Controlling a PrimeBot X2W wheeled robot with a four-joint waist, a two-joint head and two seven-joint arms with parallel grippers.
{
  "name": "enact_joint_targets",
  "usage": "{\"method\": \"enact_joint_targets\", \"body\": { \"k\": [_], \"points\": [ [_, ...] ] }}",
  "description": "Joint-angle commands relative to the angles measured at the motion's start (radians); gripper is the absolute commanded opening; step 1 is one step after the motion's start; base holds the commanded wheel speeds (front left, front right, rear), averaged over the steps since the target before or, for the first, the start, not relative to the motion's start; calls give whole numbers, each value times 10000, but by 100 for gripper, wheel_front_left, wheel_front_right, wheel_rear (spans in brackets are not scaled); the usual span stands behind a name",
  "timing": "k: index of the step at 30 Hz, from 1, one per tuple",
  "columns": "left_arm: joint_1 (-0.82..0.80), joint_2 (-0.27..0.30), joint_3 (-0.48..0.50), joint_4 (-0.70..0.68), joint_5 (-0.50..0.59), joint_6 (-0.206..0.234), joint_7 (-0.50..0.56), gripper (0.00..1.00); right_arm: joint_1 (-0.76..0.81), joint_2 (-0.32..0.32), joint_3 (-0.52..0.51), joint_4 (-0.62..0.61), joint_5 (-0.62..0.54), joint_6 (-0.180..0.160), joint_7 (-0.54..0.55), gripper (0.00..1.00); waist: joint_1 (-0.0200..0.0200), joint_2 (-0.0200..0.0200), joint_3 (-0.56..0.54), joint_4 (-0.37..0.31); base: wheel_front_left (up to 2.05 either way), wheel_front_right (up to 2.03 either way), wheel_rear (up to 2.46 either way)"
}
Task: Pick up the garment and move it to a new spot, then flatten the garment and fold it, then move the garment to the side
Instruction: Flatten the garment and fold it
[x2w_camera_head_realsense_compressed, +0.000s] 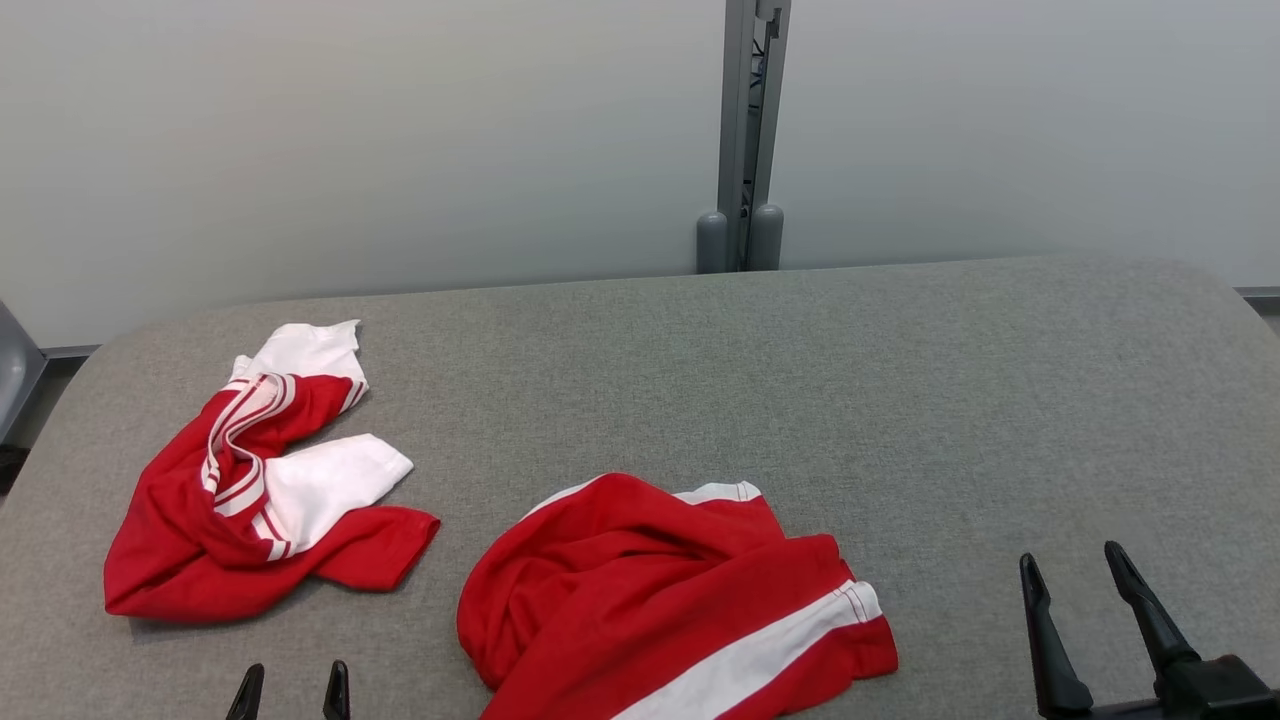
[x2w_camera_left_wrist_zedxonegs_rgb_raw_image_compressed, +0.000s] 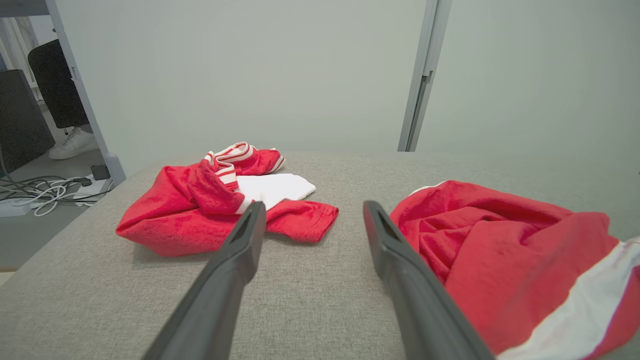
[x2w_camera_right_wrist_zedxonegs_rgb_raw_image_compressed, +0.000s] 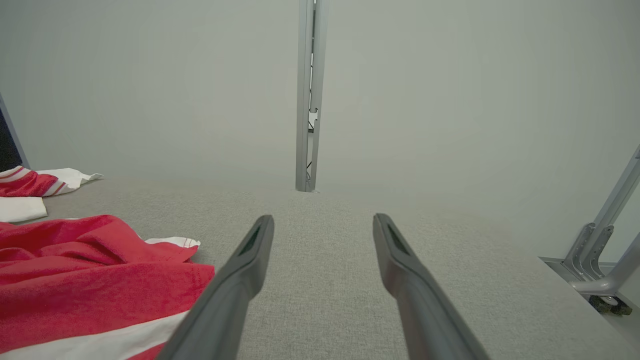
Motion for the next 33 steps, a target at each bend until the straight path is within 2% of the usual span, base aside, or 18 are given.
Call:
{"method": "enact_joint_targets", "body": {
  "k": [1, 5, 7, 8, 10, 13, 15, 17, 21, 26, 33],
  "points": [
    [-153, 15, 58, 17, 63, -71, -20, 100, -152, -55, 41, -125, -78, 1, -18, 100, 0, 0, 13, 3, 0, 0, 0],
    [71, -24, -19, 472, -282, -46, -20, 100, -476, -49, 625, -325, 140, 1, -14, 100, 0, 0, 86, -28, 0, 0, 0],
    [125, -33, -197, 675, -626, -35, 436, 100, -534, -356, 1383, 227, 384, 1, -12, 100, 0, 0, 123, -23, 0, 0, 0],
    [125, -33, -197, 675, -626, -35, 436, 100, -534, -356, 1383, 227, 384, 1, -12, 100, 0, 0, 123, -23, 0, 0, 0],
    [178, -36, -416, 671, -956, -71, 1410, 100, -895, -1002, 2304, 938, 629, -1, 130, 100, 0, 0, 185, 2, 0, 0, 0],
    [216, -22, -782, 410, -1492, -191, 2892, 100, -1579, -1572, 3319, 1620, 1147, 2, 925, 100, 0, 0, 365, 53, 0, 0, 0],
    [280, -25, -948, 261, -1891, -186, 3473, 100, -1897, -1896, 3787, 2004, 1497, 1, 1424, 100, 0, 0, 497, 114, 0, 0, 0],
    [408, -44, -1207, 234, -1990, -90, 4029, 100, -2261, -2048, 4291, 2276, 1880, 1, 1873, 100, 0, 0, 666, 158, 0, 0, 0],
    [391, -31, -1657, 159, -2481, -263, 4913, 100, -2823, -2291, 4958, 2701, 2406, 1, 2639, 100, 0, 0, 1112, 327, 0, 0, 0],
    [51, -4, -1966, 122, -2792, -443, 5248, 100, -3383, -2345, 5240, 3032, 2623, 1, 2782, 100, 0, 0, 1595, 584, 0, 0, 0],
    [-440, -16, -2190, 592, -3237, -587, 5147, 100, -3786, -2386, 5774, 3321, 2893, 1, 2633, 100, 0, 0, 1795, 690, 0, 0, 0]
  ]
}}
